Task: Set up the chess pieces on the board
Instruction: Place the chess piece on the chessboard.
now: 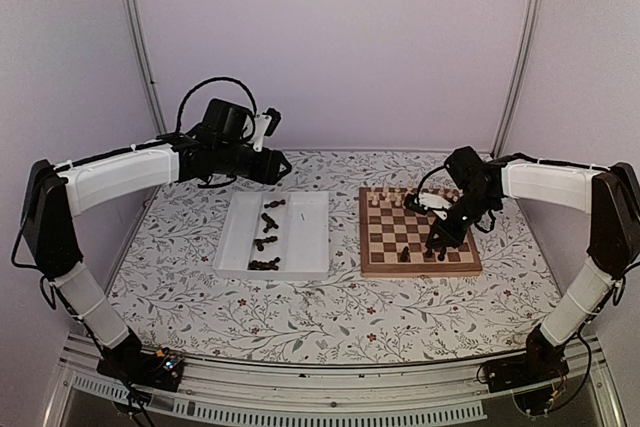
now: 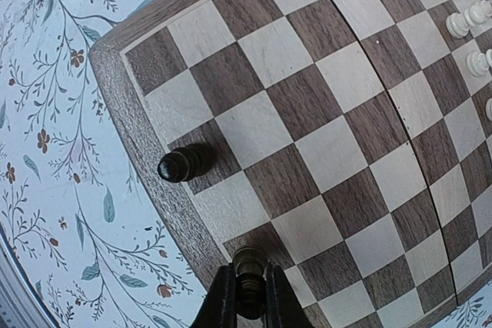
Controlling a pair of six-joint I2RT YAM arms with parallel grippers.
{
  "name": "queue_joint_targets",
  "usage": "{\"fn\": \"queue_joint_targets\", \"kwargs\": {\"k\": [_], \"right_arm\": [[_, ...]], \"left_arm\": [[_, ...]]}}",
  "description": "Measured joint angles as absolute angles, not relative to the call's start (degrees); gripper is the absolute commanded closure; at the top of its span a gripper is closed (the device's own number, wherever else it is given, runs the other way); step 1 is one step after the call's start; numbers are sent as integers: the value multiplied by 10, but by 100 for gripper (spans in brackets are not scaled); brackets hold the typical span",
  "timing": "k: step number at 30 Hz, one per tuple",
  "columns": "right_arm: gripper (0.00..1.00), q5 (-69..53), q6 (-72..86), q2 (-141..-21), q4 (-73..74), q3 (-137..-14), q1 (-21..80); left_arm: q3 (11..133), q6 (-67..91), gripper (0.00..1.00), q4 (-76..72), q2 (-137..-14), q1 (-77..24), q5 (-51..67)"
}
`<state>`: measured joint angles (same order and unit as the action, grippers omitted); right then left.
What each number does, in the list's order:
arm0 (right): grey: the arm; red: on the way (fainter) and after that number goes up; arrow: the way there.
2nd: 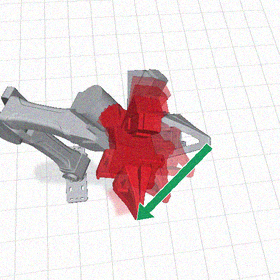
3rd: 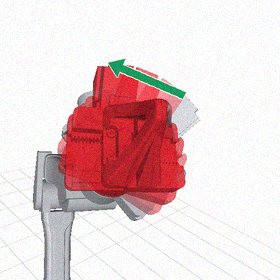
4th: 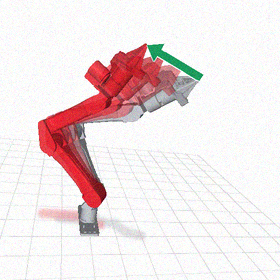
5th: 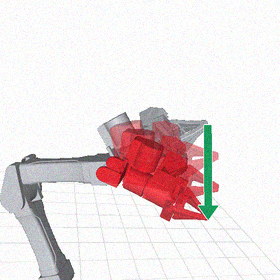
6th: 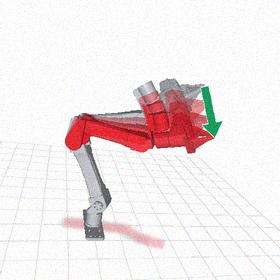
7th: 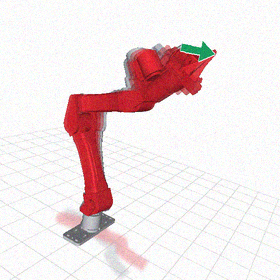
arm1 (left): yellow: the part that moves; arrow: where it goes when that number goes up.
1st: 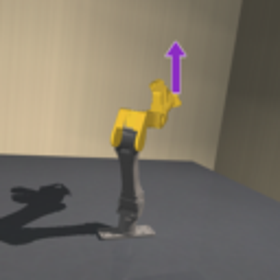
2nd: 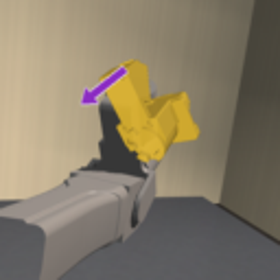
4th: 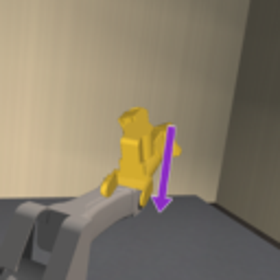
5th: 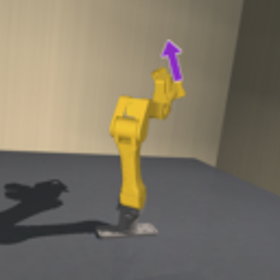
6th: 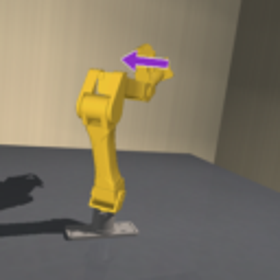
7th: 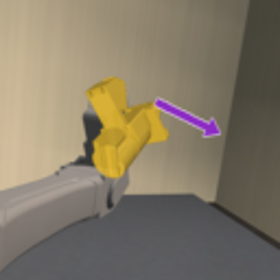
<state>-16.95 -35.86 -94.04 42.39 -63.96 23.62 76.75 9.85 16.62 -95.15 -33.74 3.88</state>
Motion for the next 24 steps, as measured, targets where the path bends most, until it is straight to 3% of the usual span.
{"fn": "queue_joint_targets", "kwargs": {"k": [21,24], "right_arm": [[89,-162,-359,-941,415,-631,237],[78,-163,-360,-942,415,-631,237]], "left_arm": [[768,92,46,173,-954,-341,38],[768,91,46,175,-958,-341,38]]}}
